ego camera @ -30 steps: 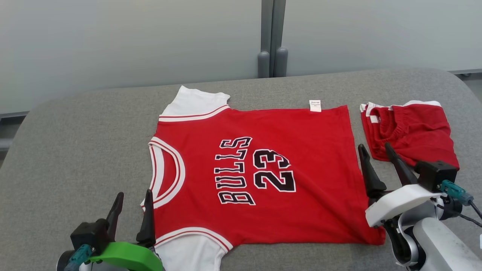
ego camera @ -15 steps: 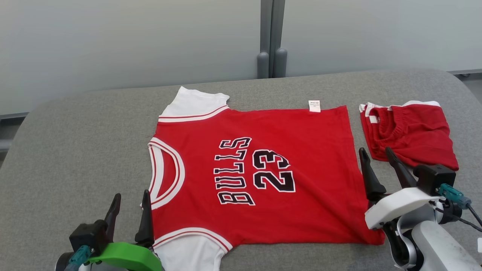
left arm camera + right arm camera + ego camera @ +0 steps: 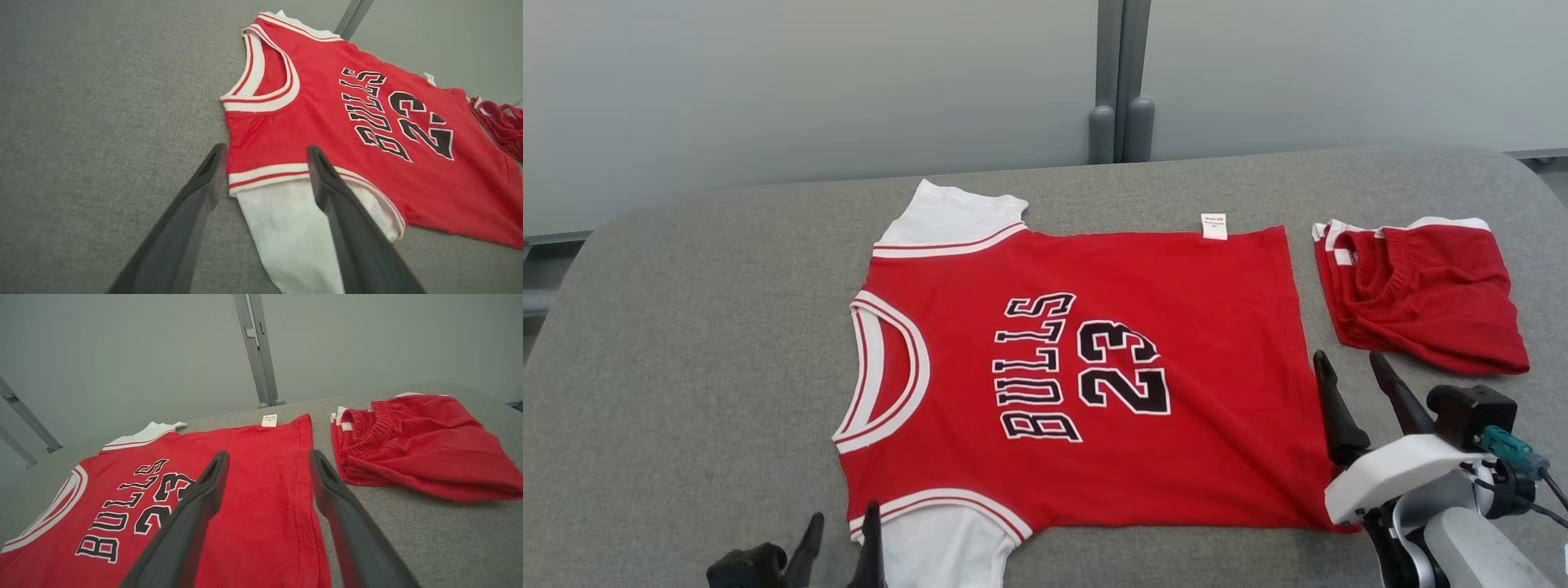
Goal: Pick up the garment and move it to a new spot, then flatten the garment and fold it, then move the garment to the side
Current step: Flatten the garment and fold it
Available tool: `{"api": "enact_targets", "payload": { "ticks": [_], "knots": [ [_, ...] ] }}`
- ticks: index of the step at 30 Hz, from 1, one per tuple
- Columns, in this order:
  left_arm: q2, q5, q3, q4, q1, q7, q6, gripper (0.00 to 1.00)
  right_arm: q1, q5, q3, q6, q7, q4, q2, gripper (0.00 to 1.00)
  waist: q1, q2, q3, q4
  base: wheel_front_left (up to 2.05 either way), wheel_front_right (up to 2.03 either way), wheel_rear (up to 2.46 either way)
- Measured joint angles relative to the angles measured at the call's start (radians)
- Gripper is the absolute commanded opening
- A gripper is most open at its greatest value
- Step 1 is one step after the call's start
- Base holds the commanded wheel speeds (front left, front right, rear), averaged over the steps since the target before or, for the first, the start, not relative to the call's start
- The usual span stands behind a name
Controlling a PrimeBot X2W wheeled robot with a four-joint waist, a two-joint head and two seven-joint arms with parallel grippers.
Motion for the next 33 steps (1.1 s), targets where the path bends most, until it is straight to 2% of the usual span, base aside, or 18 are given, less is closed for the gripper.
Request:
{"api": "enact_targets", "payload": {
  "ticks": [5, 19, 33],
  "knots": [
    [-0.004, -0.082, -0.021, 0.015, 0.046, 0.088, -0.023, 1.00, 0.021, 0.000, -0.007, 0.000, 0.000, 0.016, -0.019, 1.00, 0.0000, 0.0000, 0.008, 0.009, 0.00, 0.00, 0.00],
    [0.001, -0.159, -0.102, 0.010, 0.095, 0.322, -0.088, 1.00, 0.021, 0.000, -0.023, 0.000, 0.000, 0.012, -0.016, 1.00, 0.0000, 0.0000, 0.019, 0.012, 0.00, 0.00, 0.00],
    [0.002, -0.198, -0.089, 0.024, 0.096, 0.397, -0.084, 1.00, 0.020, -0.007, -0.034, 0.002, -0.001, 0.005, -0.016, 1.00, 0.0000, 0.0000, 0.028, 0.008, 0.00, 0.00, 0.00]
  ]
}}
